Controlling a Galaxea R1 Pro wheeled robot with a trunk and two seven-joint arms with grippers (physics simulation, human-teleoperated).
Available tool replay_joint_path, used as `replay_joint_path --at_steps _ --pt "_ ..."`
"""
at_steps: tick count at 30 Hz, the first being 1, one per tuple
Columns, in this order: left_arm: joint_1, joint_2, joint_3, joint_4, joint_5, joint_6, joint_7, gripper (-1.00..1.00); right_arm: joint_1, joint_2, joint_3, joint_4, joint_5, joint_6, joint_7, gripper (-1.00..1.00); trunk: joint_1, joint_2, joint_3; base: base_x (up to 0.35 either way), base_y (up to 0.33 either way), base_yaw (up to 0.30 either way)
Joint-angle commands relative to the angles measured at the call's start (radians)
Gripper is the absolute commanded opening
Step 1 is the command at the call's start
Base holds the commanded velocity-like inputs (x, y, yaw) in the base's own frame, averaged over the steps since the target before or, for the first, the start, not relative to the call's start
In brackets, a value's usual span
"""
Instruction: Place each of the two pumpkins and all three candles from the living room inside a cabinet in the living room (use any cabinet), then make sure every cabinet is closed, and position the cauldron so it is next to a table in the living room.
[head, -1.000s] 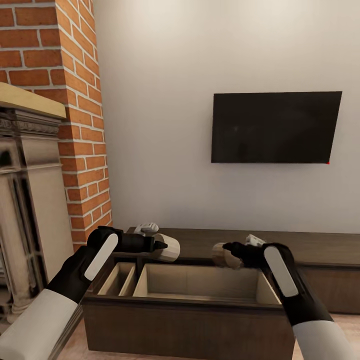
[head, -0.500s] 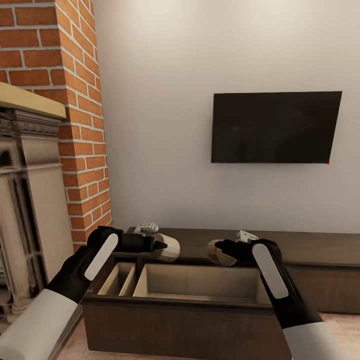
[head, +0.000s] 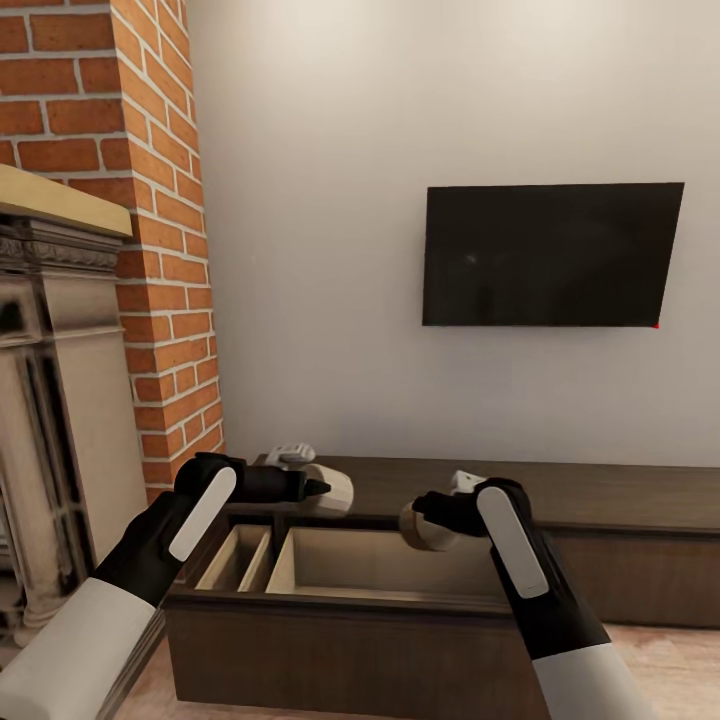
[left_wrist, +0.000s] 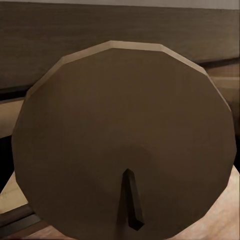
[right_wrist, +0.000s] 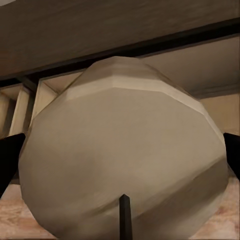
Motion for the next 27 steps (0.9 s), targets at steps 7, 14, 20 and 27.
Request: replay_joint_path --at_steps 7,14,20,27 --pt "-0.001 -0.015 0.000 0.002 -0.006 0.008 0.133 -1.00 -0.001 0.001 -0.002 0.000 -0.059 0.003 -0.016 -1.00 0.000 -0.001 -0.001 0.000 0.000 0.000" --pt "-0.001 -0.046 0.000 0.044 -0.007 0.025 0.224 -1.00 -0.004 0.000 -0.002 0.008 -0.063 0.003 -0.023 -1.00 0.000 -0.001 -0.001 0.000 0.000 0.000" --pt "-0.001 -0.065 0.000 0.099 -0.005 0.032 0.241 -1.00 -0.005 0.001 -0.001 0.009 -0.065 0.003 -0.023 -1.00 0.000 -0.001 -0.001 0.000 0.000 0.000" --pt "-0.003 -0.079 0.000 0.169 -0.003 0.032 0.244 -1.00 -0.005 0.000 0.000 -0.001 -0.066 0.003 -0.022 -1.00 0.000 -0.001 -0.001 0.000 0.000 0.000"
